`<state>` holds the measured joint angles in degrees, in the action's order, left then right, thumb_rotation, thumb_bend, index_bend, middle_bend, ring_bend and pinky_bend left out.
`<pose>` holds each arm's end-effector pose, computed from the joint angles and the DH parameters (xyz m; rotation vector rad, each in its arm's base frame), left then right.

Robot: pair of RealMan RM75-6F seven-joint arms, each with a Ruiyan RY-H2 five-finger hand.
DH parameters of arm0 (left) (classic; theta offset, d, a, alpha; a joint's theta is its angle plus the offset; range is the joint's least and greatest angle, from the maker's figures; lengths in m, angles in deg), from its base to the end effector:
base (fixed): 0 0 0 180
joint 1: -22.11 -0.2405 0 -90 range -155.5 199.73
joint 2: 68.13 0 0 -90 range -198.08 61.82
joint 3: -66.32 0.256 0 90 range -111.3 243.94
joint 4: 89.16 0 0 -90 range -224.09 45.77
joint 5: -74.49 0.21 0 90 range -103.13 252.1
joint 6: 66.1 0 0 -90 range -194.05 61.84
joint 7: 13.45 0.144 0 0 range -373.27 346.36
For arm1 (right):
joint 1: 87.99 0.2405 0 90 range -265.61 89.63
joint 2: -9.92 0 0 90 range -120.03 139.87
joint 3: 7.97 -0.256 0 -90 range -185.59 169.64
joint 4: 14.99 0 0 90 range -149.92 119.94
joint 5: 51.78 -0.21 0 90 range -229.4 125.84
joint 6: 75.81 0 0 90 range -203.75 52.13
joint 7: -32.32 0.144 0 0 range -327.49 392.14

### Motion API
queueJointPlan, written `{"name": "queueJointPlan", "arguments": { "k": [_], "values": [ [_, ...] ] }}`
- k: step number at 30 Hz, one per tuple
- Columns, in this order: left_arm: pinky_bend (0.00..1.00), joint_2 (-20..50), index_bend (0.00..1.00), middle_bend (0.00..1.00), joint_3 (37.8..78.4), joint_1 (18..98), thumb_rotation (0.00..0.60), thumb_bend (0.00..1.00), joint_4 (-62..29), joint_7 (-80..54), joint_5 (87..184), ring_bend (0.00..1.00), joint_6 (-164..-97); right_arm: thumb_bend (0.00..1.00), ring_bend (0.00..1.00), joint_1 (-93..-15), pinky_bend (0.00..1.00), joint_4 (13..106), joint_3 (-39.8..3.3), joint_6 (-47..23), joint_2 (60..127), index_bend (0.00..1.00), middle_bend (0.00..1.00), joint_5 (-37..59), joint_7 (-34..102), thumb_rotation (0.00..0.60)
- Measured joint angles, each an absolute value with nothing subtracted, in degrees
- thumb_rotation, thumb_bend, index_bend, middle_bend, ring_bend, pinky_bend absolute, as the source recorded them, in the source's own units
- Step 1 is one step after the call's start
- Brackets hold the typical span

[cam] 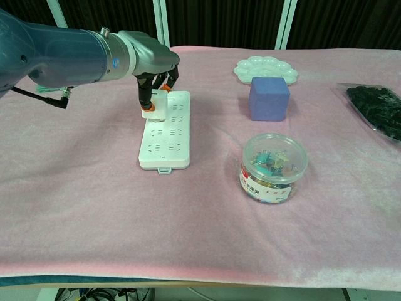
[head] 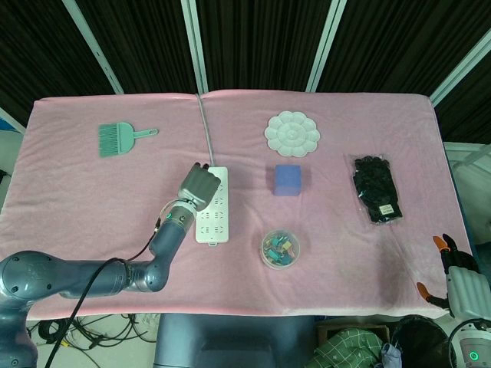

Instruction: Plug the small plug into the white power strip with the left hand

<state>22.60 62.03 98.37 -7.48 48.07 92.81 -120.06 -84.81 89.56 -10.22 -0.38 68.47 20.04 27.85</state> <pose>-0.0406 0.4065 -0.0368 -2.0231 -0.4511 -0.3851 -0.3204 -0.1601 0.1557 1.2627 -1.1989 0.6867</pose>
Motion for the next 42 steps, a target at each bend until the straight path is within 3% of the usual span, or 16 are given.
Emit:
{"name": "queueJointPlan", "arguments": {
  "k": [42],
  "values": [
    [0.3,22.53,0.6,0.59,62.23,98.3,0.6,0.49,-7.72,47.94,92.77,0.2,-119.85,0.19,0.15,-84.8,0.11,89.77,-10.12,-0.54,68.43,0.0,0.02,19.89,27.66,0.6]
  ]
}}
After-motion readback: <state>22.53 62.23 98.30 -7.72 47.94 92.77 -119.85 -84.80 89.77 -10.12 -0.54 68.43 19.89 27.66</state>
